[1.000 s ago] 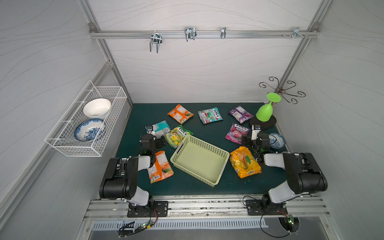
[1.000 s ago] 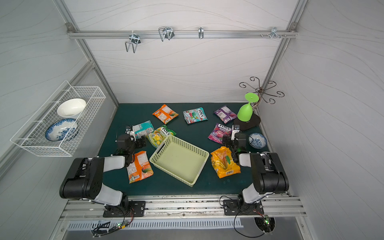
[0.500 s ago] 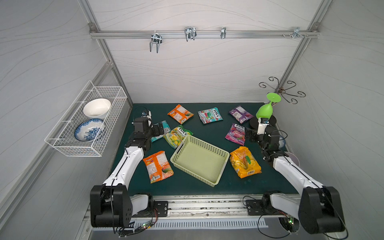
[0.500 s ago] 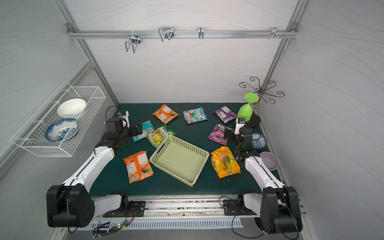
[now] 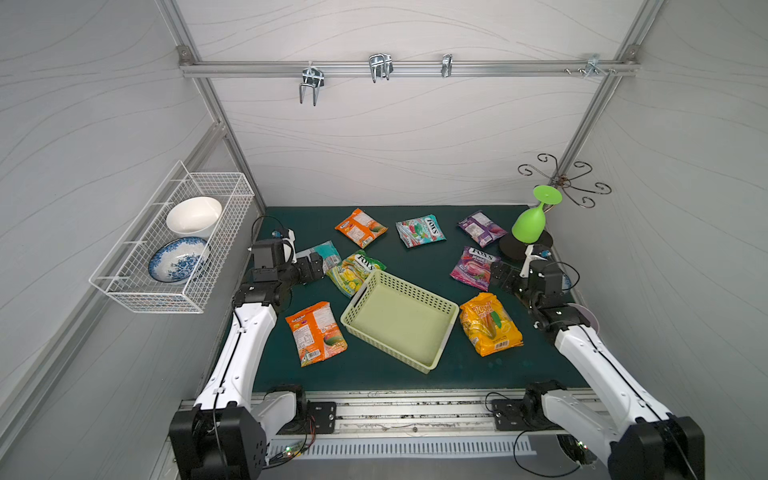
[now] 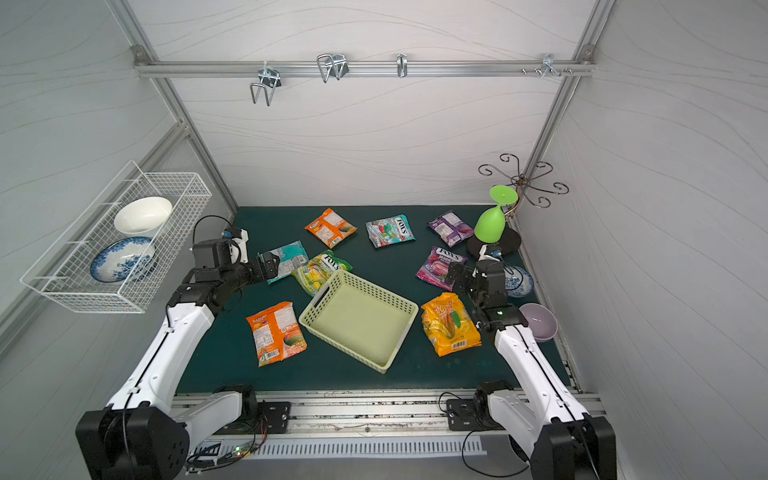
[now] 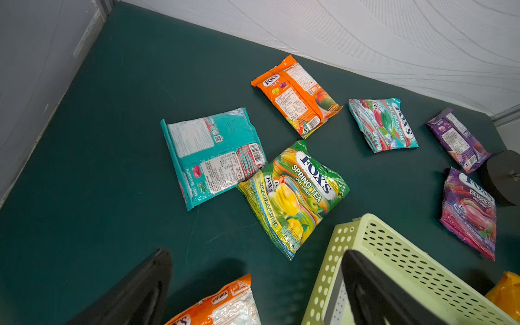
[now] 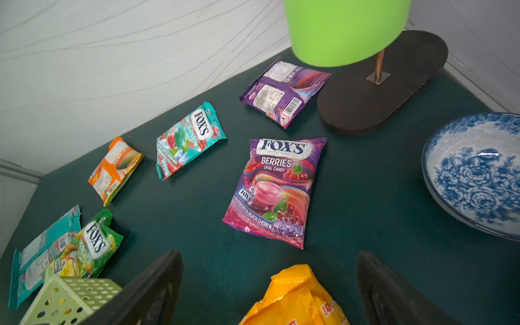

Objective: Put the candies in the basket
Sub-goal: Pick up the basket from the center of the board.

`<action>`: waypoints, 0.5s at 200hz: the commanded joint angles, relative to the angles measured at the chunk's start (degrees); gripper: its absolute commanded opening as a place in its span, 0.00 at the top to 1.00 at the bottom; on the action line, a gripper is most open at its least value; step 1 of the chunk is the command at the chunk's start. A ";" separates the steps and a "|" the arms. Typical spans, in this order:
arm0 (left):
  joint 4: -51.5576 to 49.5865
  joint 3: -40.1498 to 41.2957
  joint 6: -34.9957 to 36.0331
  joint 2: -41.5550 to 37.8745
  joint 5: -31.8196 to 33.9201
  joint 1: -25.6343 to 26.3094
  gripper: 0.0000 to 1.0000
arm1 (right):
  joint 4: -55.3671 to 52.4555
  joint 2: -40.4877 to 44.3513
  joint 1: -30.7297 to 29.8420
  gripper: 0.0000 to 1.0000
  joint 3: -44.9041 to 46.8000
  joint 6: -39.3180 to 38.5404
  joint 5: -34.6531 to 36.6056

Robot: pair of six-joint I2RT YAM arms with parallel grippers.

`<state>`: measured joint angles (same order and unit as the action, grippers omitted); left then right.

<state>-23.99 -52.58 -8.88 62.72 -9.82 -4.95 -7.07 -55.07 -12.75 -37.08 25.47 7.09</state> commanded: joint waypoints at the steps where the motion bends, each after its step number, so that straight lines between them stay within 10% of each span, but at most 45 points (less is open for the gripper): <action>1: 1.10 -0.96 -1.05 -0.64 0.97 -0.37 0.01 | -6.30 -1.26 -4.26 0.01 -4.20 -3.98 -0.89; 100: -0.17 -2.74 -1.29 0.39 4.80 1.89 0.02 | -17.97 -14.71 -21.29 0.01 -19.76 -18.92 -4.66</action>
<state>-24.23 -52.60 -9.69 62.85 -6.13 -3.75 -21.39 -66.74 -30.89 -53.69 12.78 4.51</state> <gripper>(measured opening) 0.985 0.989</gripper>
